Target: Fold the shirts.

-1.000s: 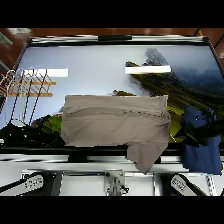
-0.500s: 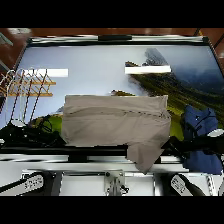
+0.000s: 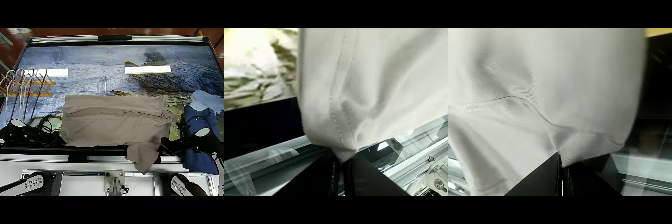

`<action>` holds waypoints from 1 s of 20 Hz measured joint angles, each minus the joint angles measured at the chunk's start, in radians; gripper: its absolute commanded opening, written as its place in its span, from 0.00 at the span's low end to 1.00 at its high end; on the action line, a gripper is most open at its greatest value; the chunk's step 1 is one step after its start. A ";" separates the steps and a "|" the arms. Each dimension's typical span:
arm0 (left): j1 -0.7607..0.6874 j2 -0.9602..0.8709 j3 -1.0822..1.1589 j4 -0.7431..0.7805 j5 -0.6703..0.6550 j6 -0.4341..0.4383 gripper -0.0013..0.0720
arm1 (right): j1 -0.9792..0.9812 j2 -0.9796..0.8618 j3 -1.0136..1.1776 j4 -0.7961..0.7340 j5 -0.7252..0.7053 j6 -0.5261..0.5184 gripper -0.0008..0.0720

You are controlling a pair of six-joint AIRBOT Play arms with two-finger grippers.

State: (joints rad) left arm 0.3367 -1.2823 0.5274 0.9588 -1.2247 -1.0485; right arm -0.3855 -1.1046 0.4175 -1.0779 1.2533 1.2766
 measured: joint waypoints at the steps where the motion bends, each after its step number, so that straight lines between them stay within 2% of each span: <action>1: -0.001 0.000 0.008 0.003 0.000 0.001 0.07 | 0.012 0.004 0.012 -0.013 0.001 0.003 0.10; 5: 0.000 -0.002 0.100 0.028 0.050 0.026 0.07 | 0.039 0.023 0.141 -0.020 0.049 0.016 0.10; 10: -0.002 -0.031 0.322 -0.039 -0.024 0.011 0.07 | 0.049 0.005 0.368 0.016 0.060 0.068 0.10; 15: -0.052 -0.169 0.586 -0.074 -0.045 -0.069 0.07 | 0.080 -0.185 0.637 0.095 0.015 0.086 0.10; 20: -0.112 -0.360 0.827 -0.085 -0.047 -0.162 0.07 | 0.148 -0.431 0.904 0.107 -0.053 0.122 0.10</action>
State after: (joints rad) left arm 0.2249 -1.6421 1.3548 0.8738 -1.2716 -1.2102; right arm -0.2371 -1.5356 1.3220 -0.9710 1.2007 1.3991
